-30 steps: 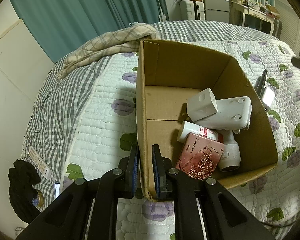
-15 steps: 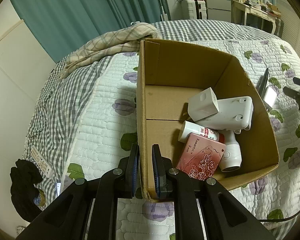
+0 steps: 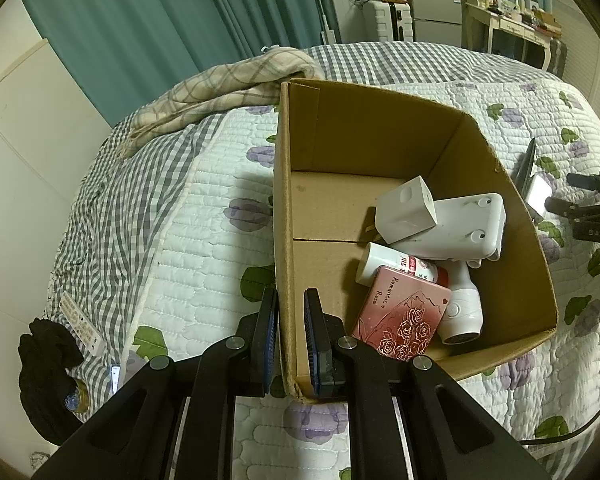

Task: Organize rigid objects
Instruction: 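Reach the right gripper to the white charger brick and grasp it, then carry the white charger brick into the box with the right gripper and release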

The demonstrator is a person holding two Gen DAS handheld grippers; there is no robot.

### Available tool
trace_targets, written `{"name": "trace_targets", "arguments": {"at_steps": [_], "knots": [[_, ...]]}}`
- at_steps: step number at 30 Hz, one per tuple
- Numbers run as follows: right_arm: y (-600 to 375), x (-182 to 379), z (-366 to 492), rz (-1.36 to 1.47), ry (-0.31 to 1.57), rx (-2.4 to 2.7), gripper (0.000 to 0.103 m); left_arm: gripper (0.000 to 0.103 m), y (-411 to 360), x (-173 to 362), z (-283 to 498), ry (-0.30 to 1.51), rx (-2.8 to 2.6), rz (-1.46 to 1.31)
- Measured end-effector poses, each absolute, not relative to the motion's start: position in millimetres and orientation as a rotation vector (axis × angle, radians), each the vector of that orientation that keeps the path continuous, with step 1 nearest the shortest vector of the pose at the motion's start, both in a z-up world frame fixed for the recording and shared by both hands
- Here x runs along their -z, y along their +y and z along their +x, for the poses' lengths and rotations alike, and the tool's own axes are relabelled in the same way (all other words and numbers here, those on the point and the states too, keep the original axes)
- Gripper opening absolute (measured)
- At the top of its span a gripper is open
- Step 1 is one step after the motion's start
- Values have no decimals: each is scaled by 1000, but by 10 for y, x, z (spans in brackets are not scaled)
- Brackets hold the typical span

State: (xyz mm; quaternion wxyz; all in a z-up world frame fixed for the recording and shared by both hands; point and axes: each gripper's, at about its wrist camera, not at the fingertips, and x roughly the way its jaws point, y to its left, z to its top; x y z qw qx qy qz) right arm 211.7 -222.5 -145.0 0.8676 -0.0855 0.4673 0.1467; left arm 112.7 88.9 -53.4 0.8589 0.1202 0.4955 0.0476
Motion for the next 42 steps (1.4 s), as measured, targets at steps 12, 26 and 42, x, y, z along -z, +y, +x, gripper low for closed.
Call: {"name": "trace_targets", "arguments": {"at_steps": [12,26,42], "knots": [[-2078,1657,2213,-242,1051,-353,70,13,887,527,1142,1041,-98,251],[-1982,1664,2174,-296,1051,-366,58,13,880,525,1142,1041,-99,254],[-2007,814,1838,-307,840,-332,57,13,910,529,1123,1044,-98,261]]}}
